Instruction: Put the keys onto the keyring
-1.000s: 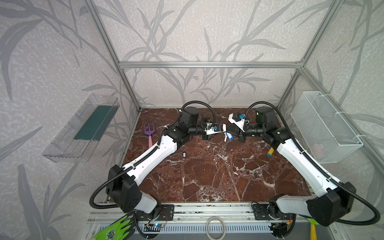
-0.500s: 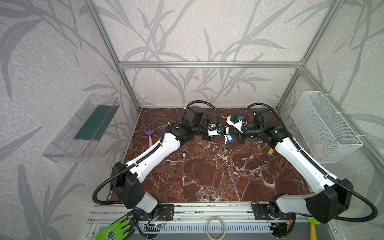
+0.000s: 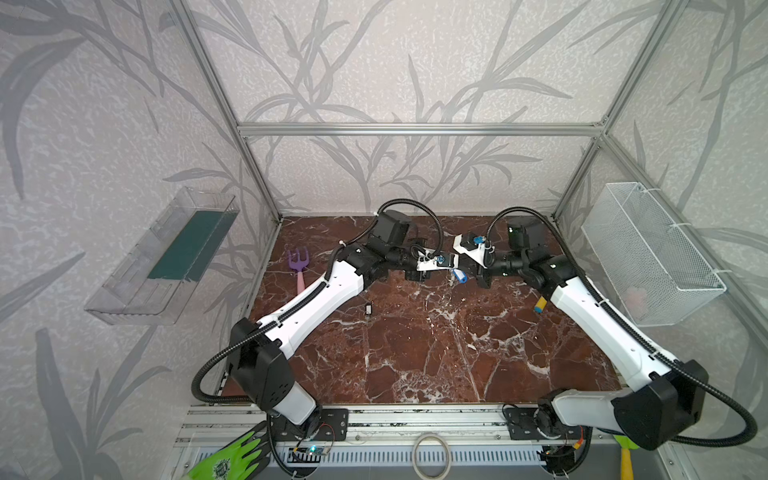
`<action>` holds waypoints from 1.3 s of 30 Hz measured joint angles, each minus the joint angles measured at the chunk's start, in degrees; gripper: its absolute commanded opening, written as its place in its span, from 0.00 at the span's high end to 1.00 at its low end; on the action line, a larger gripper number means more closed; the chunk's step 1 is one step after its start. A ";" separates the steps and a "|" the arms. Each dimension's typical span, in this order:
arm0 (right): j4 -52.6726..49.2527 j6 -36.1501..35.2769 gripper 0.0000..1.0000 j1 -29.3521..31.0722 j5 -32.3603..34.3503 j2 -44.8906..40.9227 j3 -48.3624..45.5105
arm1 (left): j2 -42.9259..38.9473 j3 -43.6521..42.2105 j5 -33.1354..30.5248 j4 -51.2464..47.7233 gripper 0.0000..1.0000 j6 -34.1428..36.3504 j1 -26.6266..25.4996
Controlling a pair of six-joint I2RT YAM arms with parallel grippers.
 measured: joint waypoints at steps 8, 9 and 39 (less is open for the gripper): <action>0.17 -2.05 0.78 0.04 0.50 -0.07 -0.17 | 0.22 0.11 0.50 -0.31 1.00 -1.27 0.17; 0.26 -1.60 0.73 0.07 0.72 -0.11 -0.28 | 0.24 0.13 0.55 0.15 1.00 -1.55 0.15; 23.19 17.55 0.67 -1.49 7.21 -6.38 -11.72 | -0.59 -7.78 4.81 26.36 1.00 -23.08 3.61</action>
